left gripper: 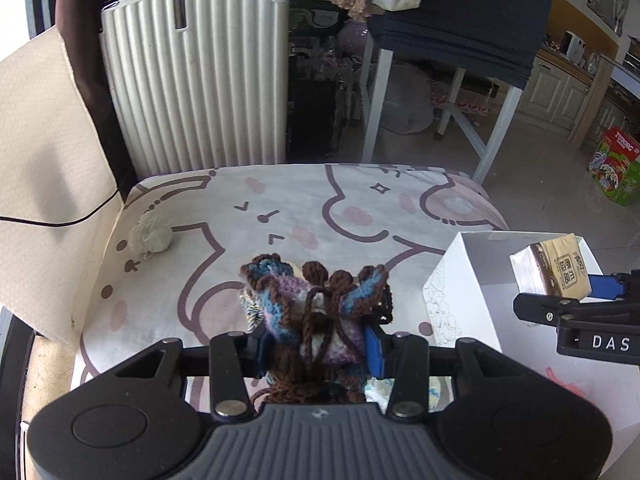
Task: Organize objects
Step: 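Carry the yarn doll and tissue pack over the white box with both tools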
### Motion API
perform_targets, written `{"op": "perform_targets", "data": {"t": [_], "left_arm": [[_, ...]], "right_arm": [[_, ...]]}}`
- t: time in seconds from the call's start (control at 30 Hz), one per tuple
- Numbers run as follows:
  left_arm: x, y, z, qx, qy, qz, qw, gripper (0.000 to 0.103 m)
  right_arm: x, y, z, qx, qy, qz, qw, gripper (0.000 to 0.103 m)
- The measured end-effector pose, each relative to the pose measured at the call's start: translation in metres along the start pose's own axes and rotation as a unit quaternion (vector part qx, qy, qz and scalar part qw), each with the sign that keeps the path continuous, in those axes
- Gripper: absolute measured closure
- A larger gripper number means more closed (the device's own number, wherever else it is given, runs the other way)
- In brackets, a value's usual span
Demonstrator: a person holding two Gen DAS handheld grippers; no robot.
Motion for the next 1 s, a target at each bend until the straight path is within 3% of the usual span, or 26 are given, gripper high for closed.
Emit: {"op": "perform_targets", "data": {"t": [0.6,1.0], "left_arm": [[0.089,0.014,0.011,0.007,0.05,-0.077,0.9957,0.058],[0.126,0.021,0.011,0.005,0.07,-0.108,0.9916,0.058]], "right_arm": [[0.091,-0.02,-0.022,-0.009,0.044,-0.058,0.997,0.028],[0.122,-0.024,-0.029,-0.013,0.063,-0.074,0.995,0.029]]}}
Point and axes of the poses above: each gripper's, at about its wrist camera, not at the fingertips, and y roughly the way its jaws point, x to its right, z to its top, the point moved 1 cm from there along y, roughly the way its jaws point, and after that the axes turned 4 degrees about z, right-handed, at the moved point
